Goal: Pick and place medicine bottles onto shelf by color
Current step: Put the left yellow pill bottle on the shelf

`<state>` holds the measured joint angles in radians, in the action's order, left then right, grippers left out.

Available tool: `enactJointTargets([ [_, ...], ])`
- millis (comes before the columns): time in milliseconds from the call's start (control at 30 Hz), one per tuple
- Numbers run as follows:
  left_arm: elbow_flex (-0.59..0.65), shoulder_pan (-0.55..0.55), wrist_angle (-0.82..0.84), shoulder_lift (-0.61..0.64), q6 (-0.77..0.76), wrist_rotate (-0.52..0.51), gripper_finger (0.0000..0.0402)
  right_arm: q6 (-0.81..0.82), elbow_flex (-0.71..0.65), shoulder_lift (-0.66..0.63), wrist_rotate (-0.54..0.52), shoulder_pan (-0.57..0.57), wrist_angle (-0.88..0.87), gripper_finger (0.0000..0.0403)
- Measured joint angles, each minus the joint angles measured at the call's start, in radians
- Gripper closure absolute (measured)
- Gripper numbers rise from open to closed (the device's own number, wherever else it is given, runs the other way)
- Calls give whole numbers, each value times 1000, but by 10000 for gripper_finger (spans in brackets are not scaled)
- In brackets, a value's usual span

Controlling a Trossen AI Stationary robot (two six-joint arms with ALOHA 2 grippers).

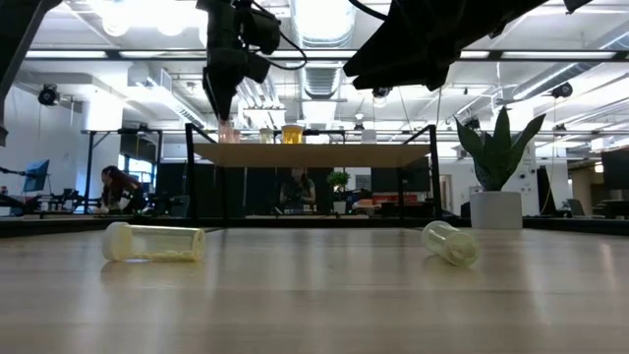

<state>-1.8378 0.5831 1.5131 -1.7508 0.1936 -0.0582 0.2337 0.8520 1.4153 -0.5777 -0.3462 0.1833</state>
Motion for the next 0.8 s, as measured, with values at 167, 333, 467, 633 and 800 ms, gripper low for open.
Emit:
enactJointTargets([
  [167, 0, 0, 1, 45, -3, -2, 209, 0, 0, 0, 0, 0, 0, 204],
  [333, 0, 0, 5, 99, -5, -3, 209, 1, 0, 0, 0, 0, 0, 204],
  [467, 2, 0, 6, 142, -27, -2, 209, 1, 0, 0, 0, 0, 0, 204],
  [633, 13, -3, 6, 206, -34, 11, 209, 0, 0, 0, 0, 0, 0, 204],
  [800, 77, -31, -84, 302, -31, 65, 209, 0, 0, 0, 1, 0, -8, 204],
])
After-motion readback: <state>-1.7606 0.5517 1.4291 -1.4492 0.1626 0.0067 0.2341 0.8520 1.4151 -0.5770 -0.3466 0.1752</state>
